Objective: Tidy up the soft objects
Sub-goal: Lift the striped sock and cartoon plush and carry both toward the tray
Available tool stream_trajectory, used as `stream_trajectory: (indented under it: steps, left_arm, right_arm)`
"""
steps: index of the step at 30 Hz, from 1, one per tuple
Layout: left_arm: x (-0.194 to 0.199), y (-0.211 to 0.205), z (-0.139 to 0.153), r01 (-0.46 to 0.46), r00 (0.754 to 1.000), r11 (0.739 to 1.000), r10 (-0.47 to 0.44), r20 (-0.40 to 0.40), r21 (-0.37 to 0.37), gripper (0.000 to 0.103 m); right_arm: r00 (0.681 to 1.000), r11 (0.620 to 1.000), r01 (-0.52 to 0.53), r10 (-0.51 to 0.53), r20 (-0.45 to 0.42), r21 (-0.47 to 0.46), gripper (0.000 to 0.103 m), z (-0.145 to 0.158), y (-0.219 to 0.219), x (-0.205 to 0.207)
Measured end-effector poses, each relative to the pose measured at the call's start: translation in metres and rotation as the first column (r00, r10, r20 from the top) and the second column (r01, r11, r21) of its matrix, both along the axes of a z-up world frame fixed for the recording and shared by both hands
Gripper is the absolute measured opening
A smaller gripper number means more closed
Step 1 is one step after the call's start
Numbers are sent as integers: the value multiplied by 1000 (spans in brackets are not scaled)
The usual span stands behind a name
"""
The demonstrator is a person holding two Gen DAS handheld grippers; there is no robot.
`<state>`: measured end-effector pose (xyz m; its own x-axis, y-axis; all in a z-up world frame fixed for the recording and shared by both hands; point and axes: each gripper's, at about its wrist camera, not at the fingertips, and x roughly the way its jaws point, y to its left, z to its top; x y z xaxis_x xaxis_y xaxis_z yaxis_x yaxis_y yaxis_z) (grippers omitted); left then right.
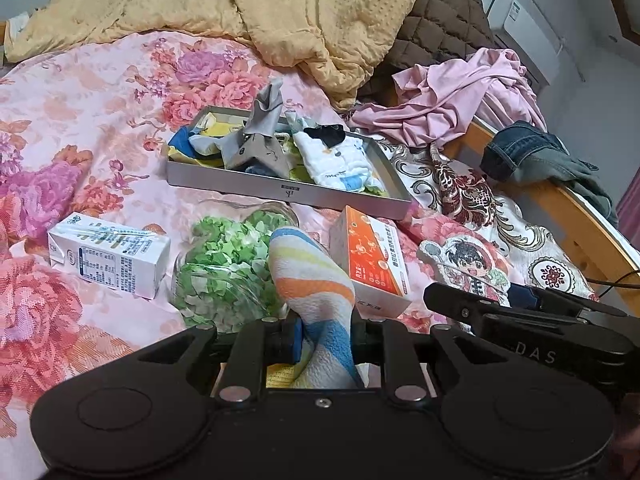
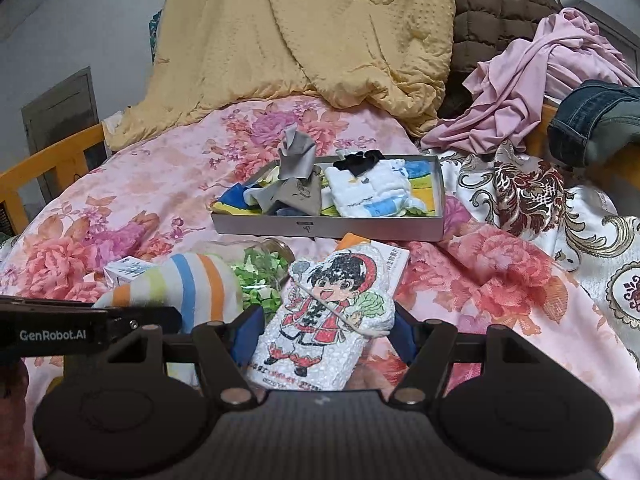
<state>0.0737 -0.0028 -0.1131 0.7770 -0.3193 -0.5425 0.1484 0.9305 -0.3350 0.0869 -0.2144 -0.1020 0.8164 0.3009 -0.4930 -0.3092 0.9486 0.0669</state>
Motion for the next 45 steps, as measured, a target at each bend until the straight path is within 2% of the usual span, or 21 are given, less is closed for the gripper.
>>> stream_trajectory:
  steps: [14,22,29,35,41,45]
  left_arm:
    - [16,2,11,13,999,1000,-12,38,-8,21]
    - [43,7,29,24,995,1000,-24,99,-4,21]
    - [92,9,59,24,981,1000,-27,191,15,21]
    - [146,5,77,21,966,999,-32,256,44,21]
    - [209,1,79,8,962,998,-24,270,61,21]
    - [250,-1,73,-1,968,998,-13,251,55,21]
  right_arm:
    - [1000,1000,0,0,29,8,69,14,7,9]
    - [996,1000,11,-12,86,2,69,35,6,36]
    - [992,1000,22,-24,125,19,69,59,0,81]
    - [983,999,30,-25,182,-21,69,75,3,122]
    - [978,999,24,-14,208,-44,69,84,14,171]
    - [979,998,19,-8,205,-52,70,86,23,209]
